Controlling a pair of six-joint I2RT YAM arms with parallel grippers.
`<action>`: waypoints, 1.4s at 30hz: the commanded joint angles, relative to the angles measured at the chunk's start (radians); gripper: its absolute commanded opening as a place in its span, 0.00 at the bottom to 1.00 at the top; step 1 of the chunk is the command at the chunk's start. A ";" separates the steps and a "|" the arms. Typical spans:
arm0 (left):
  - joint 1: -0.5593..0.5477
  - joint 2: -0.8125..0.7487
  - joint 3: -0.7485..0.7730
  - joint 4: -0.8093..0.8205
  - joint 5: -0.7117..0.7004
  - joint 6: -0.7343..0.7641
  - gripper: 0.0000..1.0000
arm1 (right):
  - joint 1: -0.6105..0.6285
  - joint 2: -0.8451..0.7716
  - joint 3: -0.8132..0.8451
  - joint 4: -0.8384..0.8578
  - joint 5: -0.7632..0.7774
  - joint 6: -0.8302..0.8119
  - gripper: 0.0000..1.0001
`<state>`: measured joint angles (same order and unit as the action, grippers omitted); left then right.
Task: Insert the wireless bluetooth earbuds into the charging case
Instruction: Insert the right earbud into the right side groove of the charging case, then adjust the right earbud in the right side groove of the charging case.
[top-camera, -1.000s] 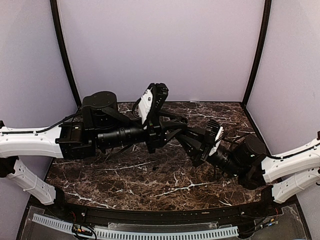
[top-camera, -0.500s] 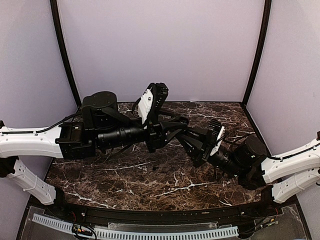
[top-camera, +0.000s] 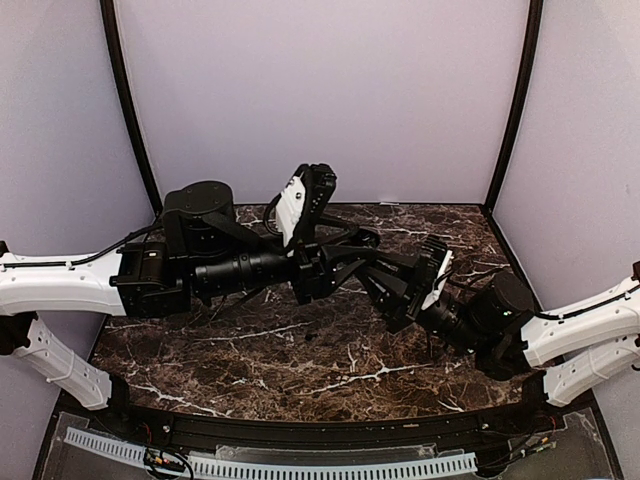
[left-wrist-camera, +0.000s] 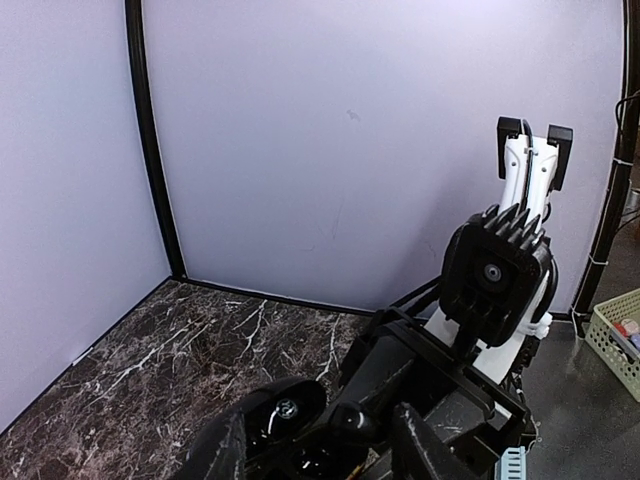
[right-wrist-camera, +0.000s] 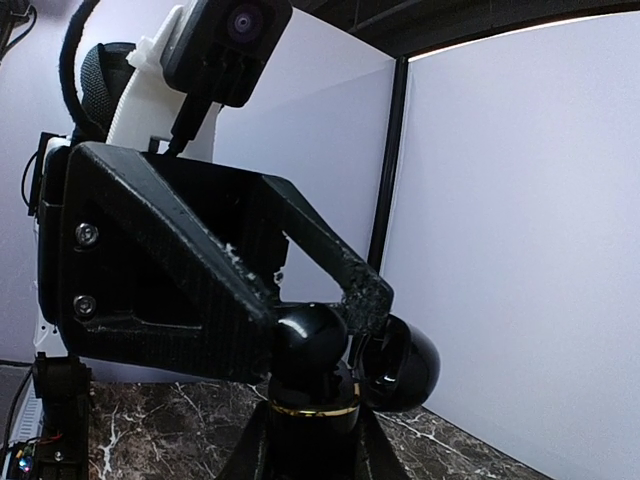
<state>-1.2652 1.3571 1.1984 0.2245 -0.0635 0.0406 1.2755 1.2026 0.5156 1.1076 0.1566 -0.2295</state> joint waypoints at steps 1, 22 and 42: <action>0.009 -0.033 0.026 0.001 -0.009 -0.003 0.52 | 0.005 0.007 -0.010 0.047 -0.034 0.012 0.00; 0.009 -0.103 -0.020 -0.018 0.031 0.030 0.58 | -0.013 -0.016 -0.007 0.015 -0.019 0.022 0.00; 0.009 -0.054 0.016 -0.092 -0.056 0.025 0.75 | -0.013 -0.017 0.030 -0.048 -0.005 0.017 0.00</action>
<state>-1.2636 1.2915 1.1904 0.1532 -0.0990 0.0597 1.2678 1.2007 0.5114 1.0382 0.1562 -0.2222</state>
